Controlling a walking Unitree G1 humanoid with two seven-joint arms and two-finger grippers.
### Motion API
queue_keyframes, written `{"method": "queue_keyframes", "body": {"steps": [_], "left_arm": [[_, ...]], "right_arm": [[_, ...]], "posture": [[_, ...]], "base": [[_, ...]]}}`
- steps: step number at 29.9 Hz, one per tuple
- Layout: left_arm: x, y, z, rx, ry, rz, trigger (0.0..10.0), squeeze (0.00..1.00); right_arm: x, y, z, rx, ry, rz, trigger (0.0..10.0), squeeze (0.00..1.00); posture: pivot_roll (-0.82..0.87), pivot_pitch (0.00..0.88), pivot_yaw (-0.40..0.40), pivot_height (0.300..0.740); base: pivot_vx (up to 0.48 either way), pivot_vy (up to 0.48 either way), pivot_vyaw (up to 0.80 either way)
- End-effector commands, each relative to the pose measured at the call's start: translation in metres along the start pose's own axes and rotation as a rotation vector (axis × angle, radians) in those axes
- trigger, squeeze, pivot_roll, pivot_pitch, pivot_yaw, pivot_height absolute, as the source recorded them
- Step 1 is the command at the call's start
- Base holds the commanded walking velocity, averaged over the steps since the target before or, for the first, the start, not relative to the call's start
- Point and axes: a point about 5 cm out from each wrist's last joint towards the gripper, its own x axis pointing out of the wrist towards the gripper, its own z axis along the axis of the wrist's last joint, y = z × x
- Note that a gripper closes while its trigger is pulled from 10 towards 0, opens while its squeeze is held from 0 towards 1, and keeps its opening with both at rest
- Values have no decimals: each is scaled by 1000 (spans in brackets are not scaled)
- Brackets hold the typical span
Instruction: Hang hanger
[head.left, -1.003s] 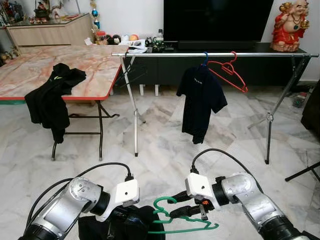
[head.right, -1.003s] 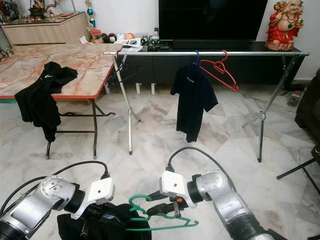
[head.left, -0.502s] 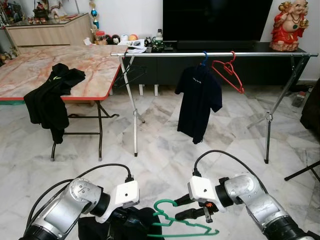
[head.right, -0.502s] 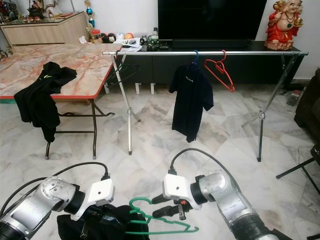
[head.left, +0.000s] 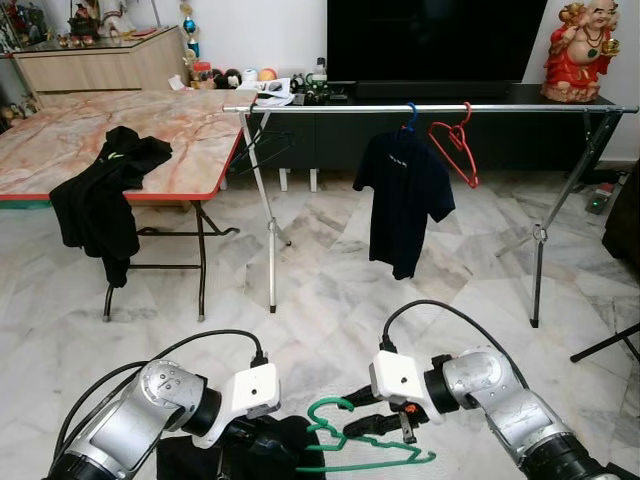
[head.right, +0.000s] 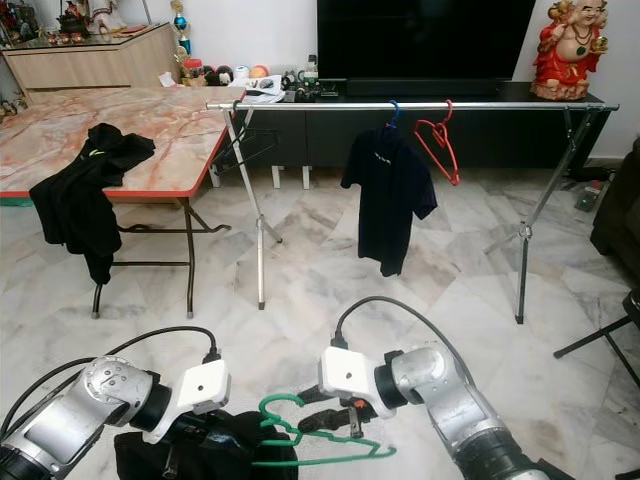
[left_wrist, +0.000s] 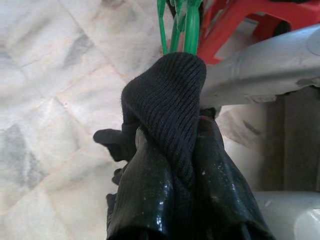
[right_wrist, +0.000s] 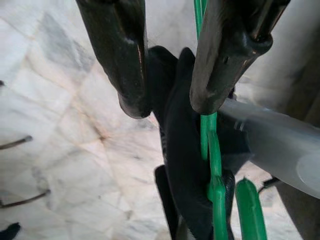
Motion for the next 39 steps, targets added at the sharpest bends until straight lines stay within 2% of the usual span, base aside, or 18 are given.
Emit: {"method": "queue_keyframes", "body": {"steps": [1, 7, 13, 17, 23, 26, 31, 37, 39], "left_arm": [[-4, 6, 3, 30, 10, 38, 10000, 0], [-4, 10, 5, 38, -1, 74, 10000, 0], [-4, 16, 7, 48, -4, 116, 10000, 0], [-3, 15, 8, 49, -11, 101, 10000, 0], [-2, 8, 9, 41, -22, 56, 10000, 0], [-2, 8, 8, 38, -20, 53, 10000, 0], [-2, 9, 8, 39, -16, 56, 10000, 0], [-3, 10, 13, 48, -26, 60, 10000, 0], [-3, 9, 15, 52, -37, 48, 10000, 0]], "right_arm": [[-8, -5, 6, -22, -18, -21, 10000, 0], [-10, 1, 6, -27, -10, 20, 10000, 0], [-3, 10, 4, -20, -6, 84, 10000, 0], [4, 11, 1, -36, 23, 74, 10000, 0], [9, 1, 4, -58, 8, -24, 10000, 0], [8, 1, 9, -44, -25, -6, 10000, 0], [11, 3, 5, -36, -4, 12, 10000, 0], [27, 11, -6, -28, 56, 45, 10000, 0], [31, 9, -5, -33, 53, 11, 10000, 0]], "posture": [[79, 19, 63, 740], [80, 20, 66, 740], [81, 20, 66, 740], [83, 21, 66, 740], [87, 20, 62, 740], [84, 18, 62, 740], [84, 17, 60, 740], [89, 14, 58, 740], [88, 12, 58, 740]], "base": [[0, 0, 0], [0, 0, 0], [0, 0, 0], [0, 0, 0], [0, 0, 0], [0, 0, 0], [0, 0, 0], [0, 0, 0], [0, 0, 0]]}}
